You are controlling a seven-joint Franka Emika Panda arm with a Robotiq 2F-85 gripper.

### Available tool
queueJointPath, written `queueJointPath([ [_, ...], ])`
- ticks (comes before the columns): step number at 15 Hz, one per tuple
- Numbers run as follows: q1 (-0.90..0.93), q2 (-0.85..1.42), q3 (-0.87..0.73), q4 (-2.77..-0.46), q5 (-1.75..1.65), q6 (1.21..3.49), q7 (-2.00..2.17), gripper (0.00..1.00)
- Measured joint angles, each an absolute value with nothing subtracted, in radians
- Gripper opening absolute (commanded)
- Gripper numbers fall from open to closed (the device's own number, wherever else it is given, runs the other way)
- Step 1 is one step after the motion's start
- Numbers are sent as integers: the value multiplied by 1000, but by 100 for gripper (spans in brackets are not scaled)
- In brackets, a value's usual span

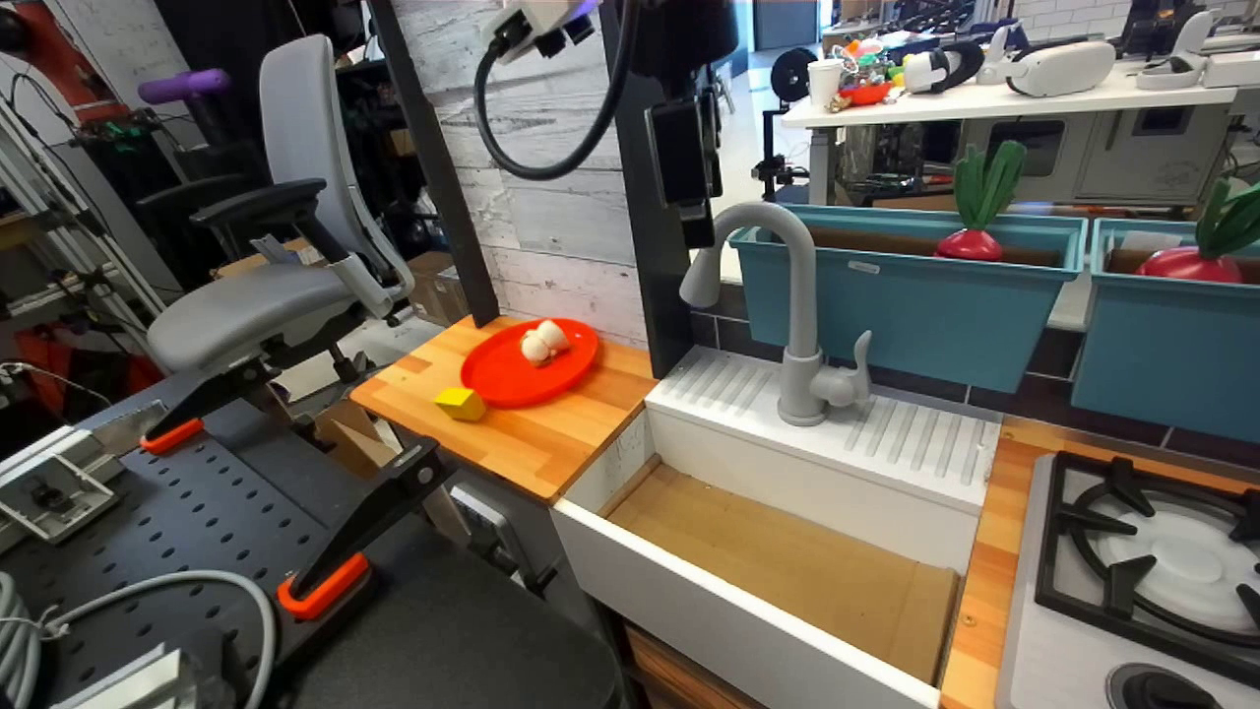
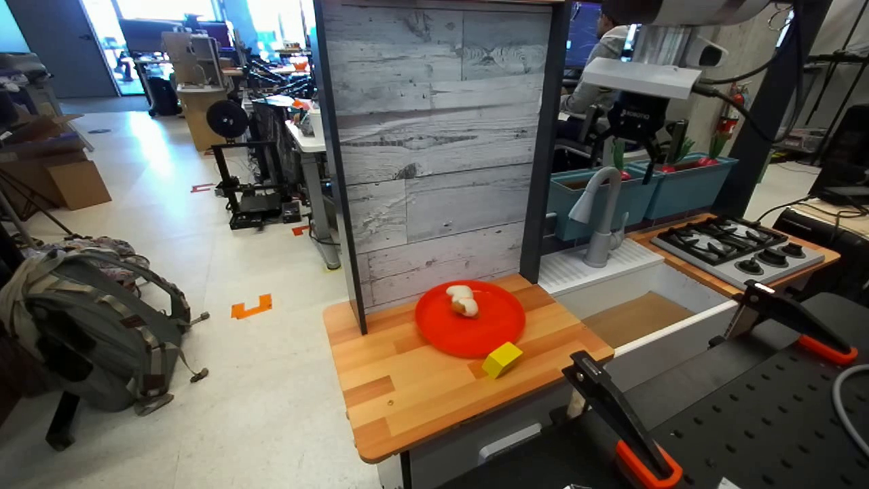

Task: Turn the tap nozzle to the right

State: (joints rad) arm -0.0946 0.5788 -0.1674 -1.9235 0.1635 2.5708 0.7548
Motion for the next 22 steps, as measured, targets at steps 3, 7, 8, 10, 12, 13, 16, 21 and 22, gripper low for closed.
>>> queueJointPath([
  [3,-88,626,-167,-1894,167,2572,794,83],
  [7,-82,687,-167,-1837,167,2572,843,49],
  [8,-81,700,-167,-1825,167,2572,850,42],
  [10,-78,719,-168,-1806,167,2573,857,27],
  [12,-75,726,-168,-1792,167,2574,858,12],
  [13,-74,727,-168,-1788,167,2574,858,6],
  [16,-71,728,-169,-1785,167,2574,858,6],
  [21,-70,722,-172,-1799,162,2584,818,6],
  [22,-70,717,-174,-1808,160,2589,793,6],
])
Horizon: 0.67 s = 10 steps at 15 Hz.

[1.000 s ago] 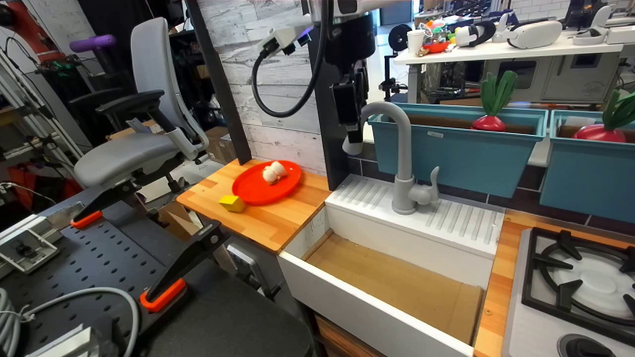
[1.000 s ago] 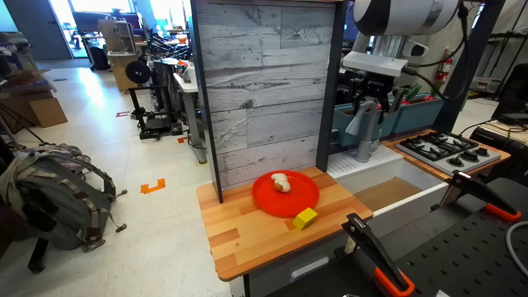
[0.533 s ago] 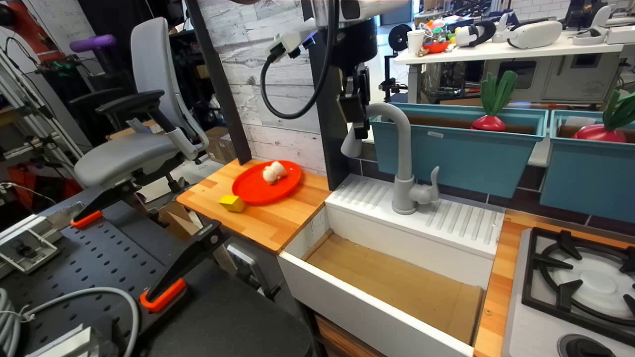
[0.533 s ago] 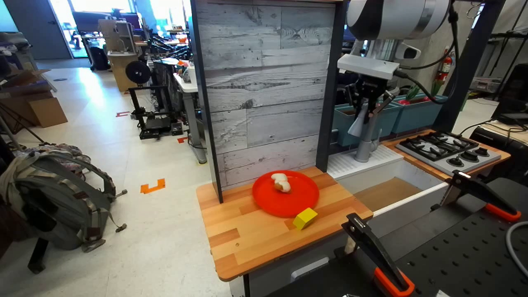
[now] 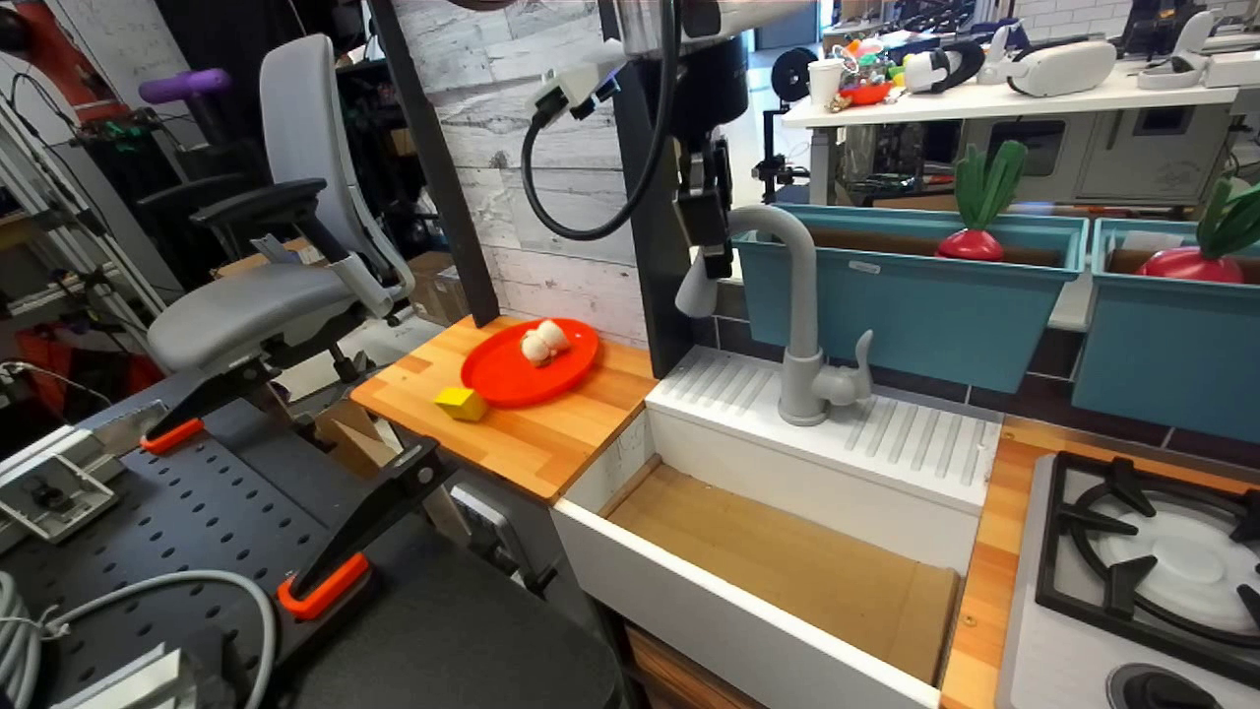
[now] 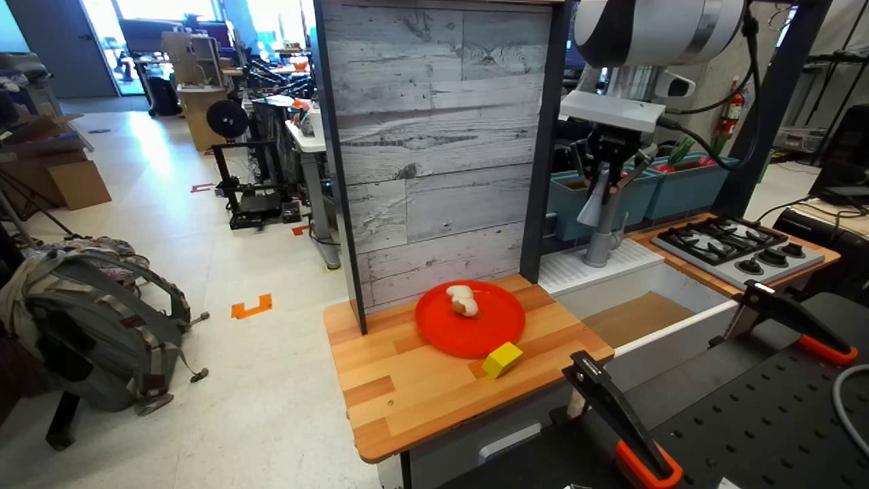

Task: Turn the tap nozzle to the right

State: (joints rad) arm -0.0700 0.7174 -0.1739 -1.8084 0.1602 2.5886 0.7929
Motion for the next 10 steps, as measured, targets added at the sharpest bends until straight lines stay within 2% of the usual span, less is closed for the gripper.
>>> queueJointPath([
  [10,-120,684,-190,-1851,123,2537,277,6],
])
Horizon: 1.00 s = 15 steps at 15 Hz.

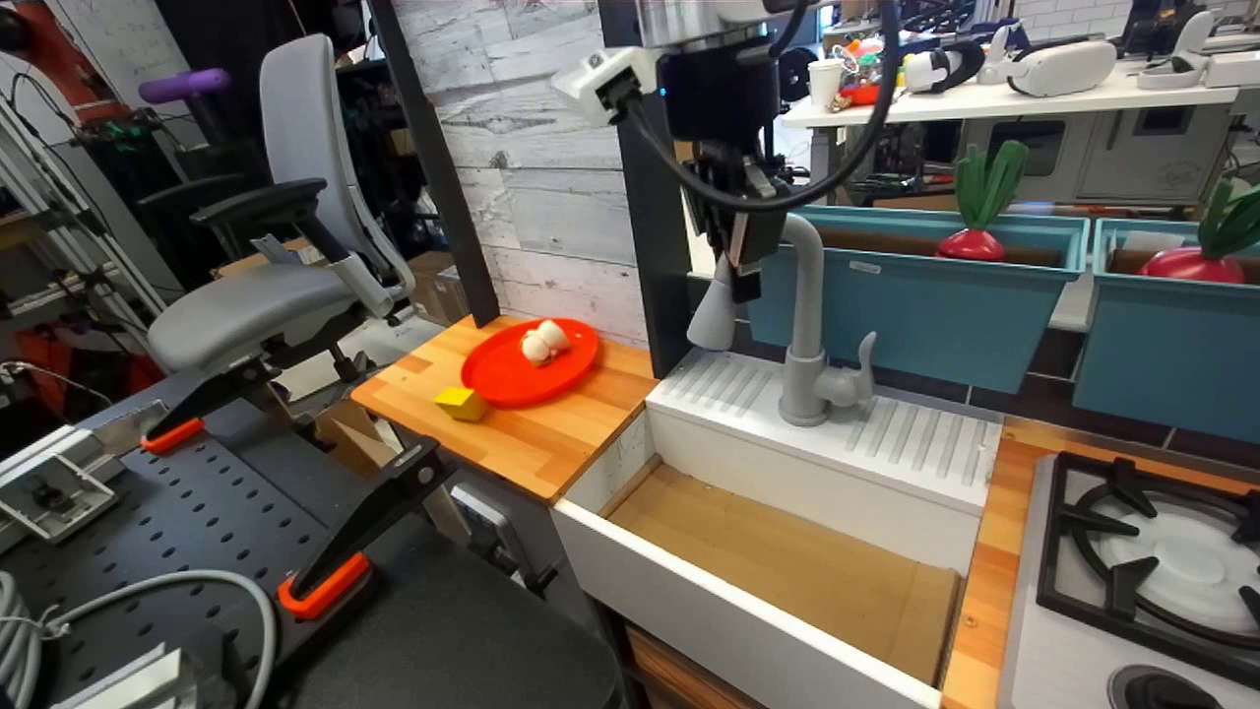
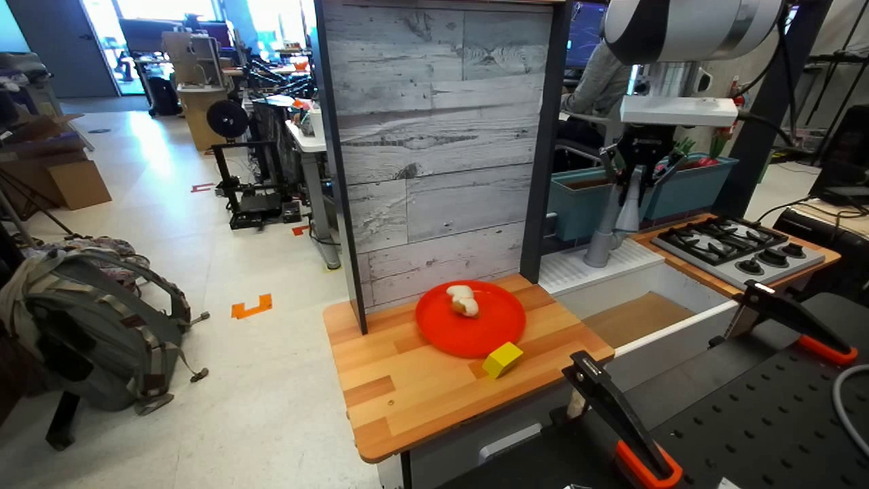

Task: Turn the tap nozzle to the right

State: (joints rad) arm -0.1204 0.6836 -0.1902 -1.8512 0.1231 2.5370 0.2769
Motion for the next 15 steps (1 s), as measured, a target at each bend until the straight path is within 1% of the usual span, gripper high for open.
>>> queueJointPath([
  [3,-134,690,-190,-1834,108,2510,174,6],
  [4,-136,692,-190,-1831,100,2508,153,49],
  [5,-138,692,-190,-1830,91,2507,136,51],
  [7,-138,694,-201,-1831,55,2505,128,63],
  [10,-139,695,-210,-1835,14,2511,130,86],
  [12,-137,695,-217,-1847,-9,2532,138,100],
  [15,-131,690,-228,-1891,-20,2603,148,100],
])
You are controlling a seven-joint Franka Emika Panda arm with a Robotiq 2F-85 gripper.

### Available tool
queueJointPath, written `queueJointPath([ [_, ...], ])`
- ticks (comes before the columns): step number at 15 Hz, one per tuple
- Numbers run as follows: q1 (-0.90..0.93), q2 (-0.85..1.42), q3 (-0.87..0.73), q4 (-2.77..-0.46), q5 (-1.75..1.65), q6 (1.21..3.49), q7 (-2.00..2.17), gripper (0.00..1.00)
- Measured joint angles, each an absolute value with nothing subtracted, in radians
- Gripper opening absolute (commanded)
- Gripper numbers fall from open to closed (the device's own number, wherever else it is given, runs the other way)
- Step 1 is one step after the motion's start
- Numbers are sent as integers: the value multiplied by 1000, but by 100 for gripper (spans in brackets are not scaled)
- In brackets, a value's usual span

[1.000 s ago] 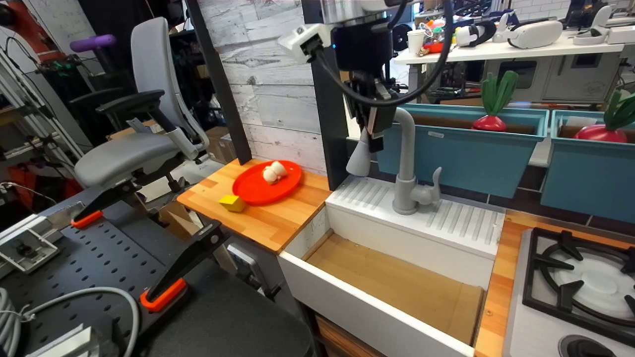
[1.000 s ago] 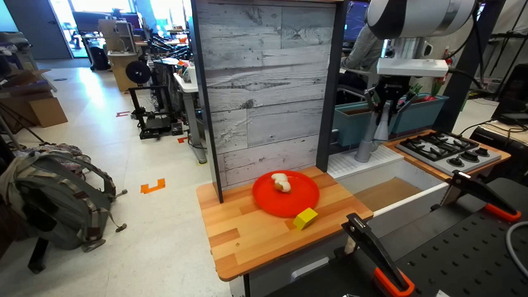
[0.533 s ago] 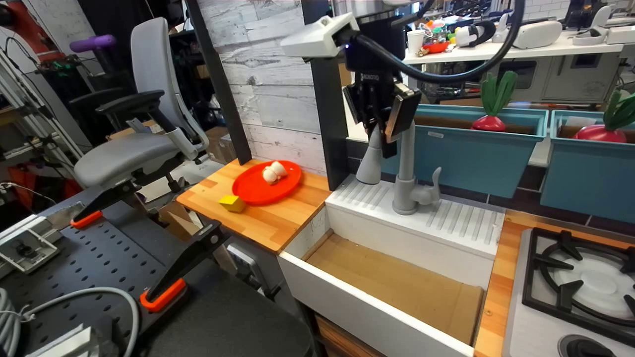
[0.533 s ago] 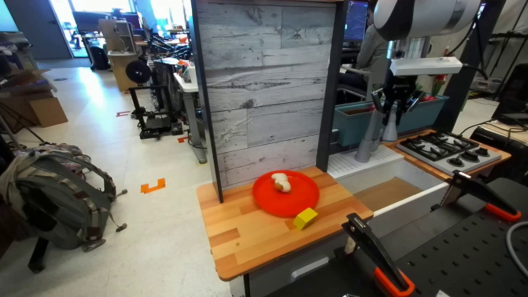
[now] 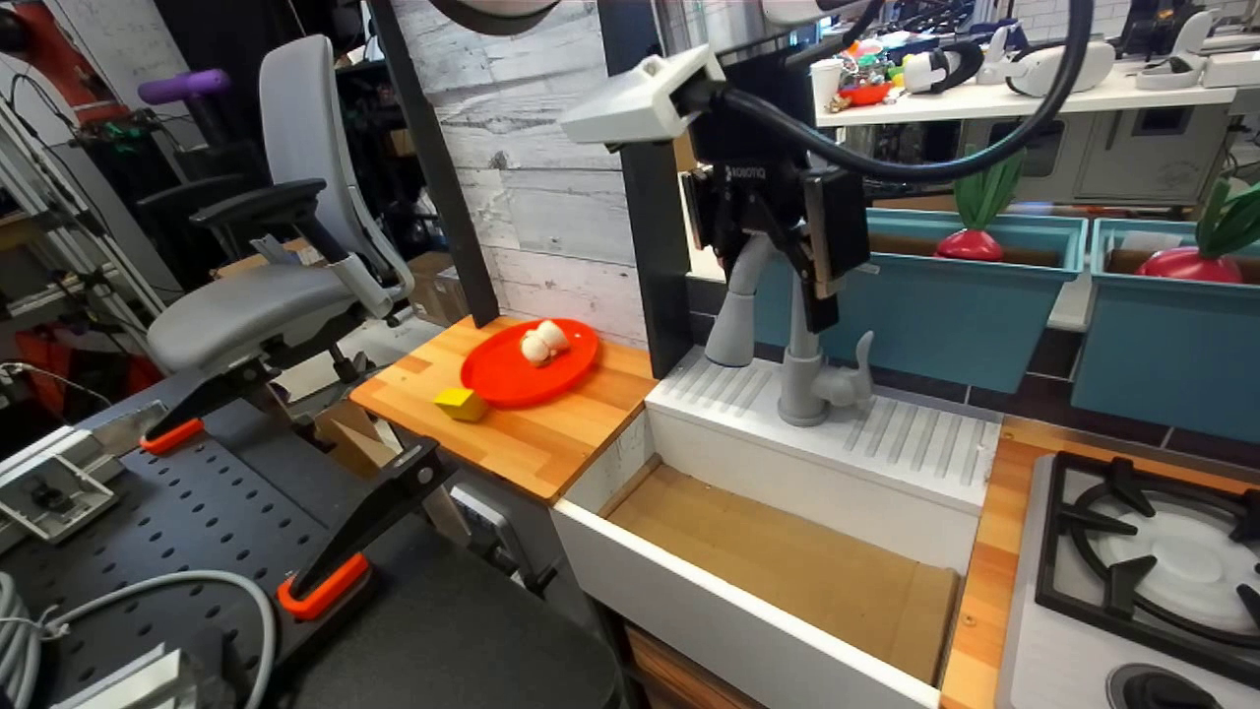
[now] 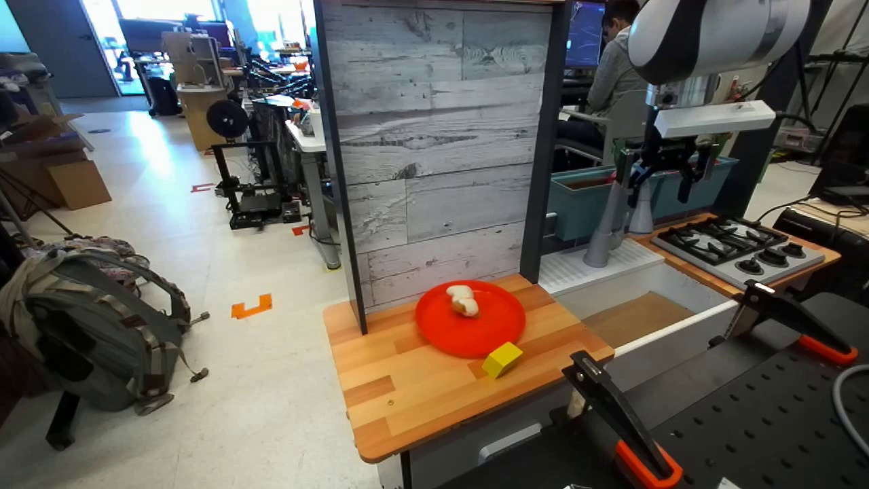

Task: Turn the tap nozzle to the right

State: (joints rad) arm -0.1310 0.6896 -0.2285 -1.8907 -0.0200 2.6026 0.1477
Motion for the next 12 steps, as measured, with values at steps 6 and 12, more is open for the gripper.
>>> queueJointPath([
  [6,-129,626,-217,-2044,1,2808,183,100],
  [12,-119,426,-157,-2218,86,2892,194,100],
])
